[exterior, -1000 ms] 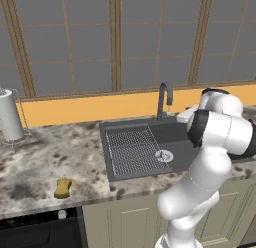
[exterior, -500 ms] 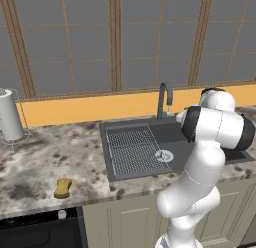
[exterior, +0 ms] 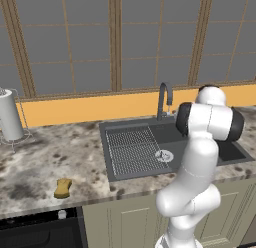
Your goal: Soak the sponge with water for a few seconds and then drop it inside the sink.
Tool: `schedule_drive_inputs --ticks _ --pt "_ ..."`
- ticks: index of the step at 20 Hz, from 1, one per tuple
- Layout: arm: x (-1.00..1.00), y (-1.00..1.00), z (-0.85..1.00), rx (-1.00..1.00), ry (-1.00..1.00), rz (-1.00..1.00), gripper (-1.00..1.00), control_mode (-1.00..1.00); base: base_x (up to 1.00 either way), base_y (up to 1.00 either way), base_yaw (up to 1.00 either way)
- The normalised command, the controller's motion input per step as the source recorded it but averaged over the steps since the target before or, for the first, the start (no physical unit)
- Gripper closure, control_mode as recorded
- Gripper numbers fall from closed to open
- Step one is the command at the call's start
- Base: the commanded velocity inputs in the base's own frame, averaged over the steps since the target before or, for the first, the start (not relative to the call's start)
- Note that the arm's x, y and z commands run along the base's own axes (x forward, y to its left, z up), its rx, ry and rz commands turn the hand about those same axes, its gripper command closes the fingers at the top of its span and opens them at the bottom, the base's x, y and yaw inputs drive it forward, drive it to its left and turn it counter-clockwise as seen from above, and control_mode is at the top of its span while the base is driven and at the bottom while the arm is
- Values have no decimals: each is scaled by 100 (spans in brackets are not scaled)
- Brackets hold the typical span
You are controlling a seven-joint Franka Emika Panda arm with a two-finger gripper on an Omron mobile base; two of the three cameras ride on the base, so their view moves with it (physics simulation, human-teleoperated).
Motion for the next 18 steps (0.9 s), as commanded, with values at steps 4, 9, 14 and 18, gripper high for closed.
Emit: schedule_drive_inputs --ticks 4,9,14,18 --pt "23 0 -7 0 0 4 -100 -100 0 0 0" --pt "24 0 -9 0 0 3 -100 -100 0 0 0" --pt "21 0 -13 0 0 3 -100 -100 0 0 0" --pt "21 0 -23 0 0 1 -100 -100 0 0 0"
